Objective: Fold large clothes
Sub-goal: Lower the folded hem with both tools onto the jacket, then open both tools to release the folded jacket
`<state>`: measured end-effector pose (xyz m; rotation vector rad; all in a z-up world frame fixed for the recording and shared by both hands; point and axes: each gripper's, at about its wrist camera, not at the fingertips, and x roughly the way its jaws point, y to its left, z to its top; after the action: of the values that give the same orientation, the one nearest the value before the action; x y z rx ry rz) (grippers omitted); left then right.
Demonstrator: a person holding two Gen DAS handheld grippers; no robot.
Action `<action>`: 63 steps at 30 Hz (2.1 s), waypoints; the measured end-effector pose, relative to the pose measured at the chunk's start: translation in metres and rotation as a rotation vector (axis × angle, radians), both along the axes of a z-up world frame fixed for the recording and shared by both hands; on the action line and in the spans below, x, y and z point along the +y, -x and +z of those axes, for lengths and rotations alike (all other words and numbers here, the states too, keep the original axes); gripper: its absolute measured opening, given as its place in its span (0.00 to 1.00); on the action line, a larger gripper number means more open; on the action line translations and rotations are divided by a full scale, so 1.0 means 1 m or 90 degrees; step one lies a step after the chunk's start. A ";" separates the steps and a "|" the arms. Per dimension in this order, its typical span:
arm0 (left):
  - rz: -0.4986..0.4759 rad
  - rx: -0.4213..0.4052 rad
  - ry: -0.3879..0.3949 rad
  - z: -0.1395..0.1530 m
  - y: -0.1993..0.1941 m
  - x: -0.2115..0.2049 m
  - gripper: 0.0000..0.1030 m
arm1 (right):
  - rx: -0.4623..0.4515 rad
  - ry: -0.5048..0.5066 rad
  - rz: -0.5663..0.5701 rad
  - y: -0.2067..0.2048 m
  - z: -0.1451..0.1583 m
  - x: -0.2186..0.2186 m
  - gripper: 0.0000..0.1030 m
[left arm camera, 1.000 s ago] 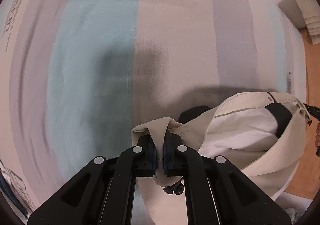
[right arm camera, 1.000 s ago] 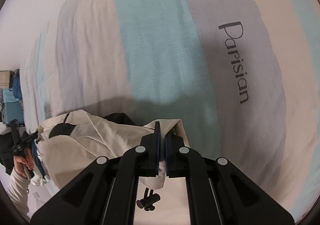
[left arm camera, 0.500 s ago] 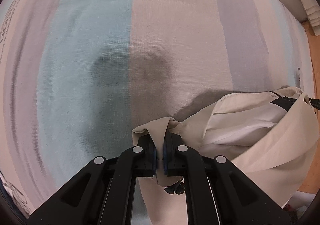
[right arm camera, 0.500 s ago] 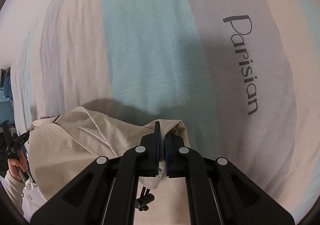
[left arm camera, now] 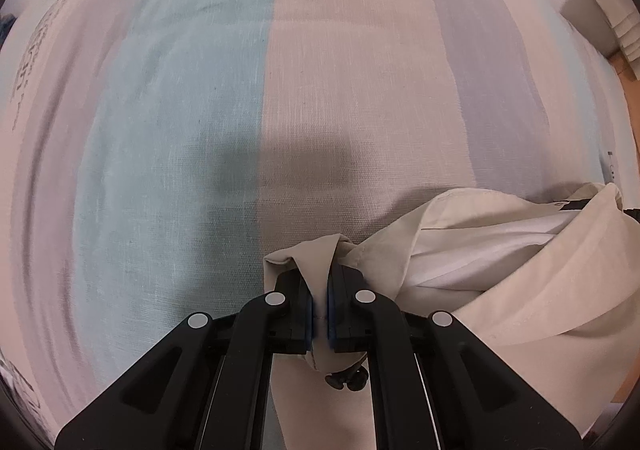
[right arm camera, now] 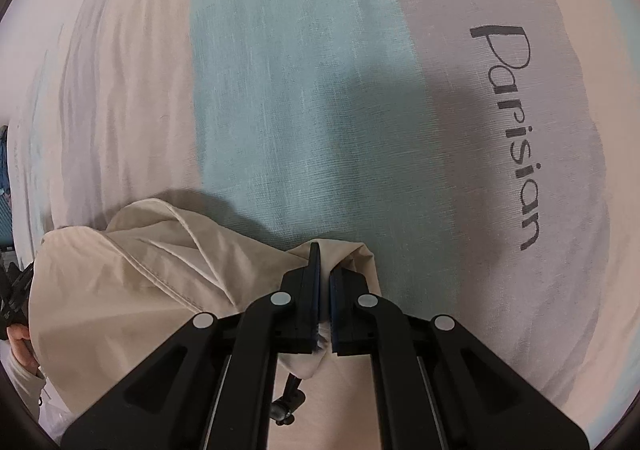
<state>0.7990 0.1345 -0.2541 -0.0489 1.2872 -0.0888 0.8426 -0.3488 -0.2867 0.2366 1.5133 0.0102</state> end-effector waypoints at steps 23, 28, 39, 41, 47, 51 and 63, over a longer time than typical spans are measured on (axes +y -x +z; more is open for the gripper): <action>-0.003 -0.008 -0.002 0.005 0.001 0.008 0.06 | -0.044 0.000 0.011 0.020 0.006 0.026 0.06; -0.011 -0.025 -0.014 0.018 0.006 0.006 0.16 | -0.070 -0.035 -0.005 0.025 0.021 0.025 0.19; -0.024 -0.027 0.033 0.049 0.009 0.020 0.37 | -0.134 -0.064 -0.013 0.031 0.054 0.030 0.82; -0.017 -0.035 0.059 0.054 0.008 0.027 0.40 | -0.142 -0.065 -0.003 0.034 0.057 0.033 0.82; -0.017 -0.041 0.062 0.065 0.008 0.025 0.44 | -0.154 -0.080 0.014 0.032 0.061 0.043 0.82; 0.034 -0.030 0.149 0.074 0.005 0.039 0.78 | -0.166 -0.091 0.052 0.035 0.064 0.063 0.82; -0.021 -0.117 0.057 0.114 0.015 -0.012 0.94 | -0.219 -0.087 0.138 0.051 0.092 0.121 0.83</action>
<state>0.7845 0.1228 -0.1397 -0.0943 1.0997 -0.1760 0.7921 -0.2281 -0.1943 0.1683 1.1900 0.3133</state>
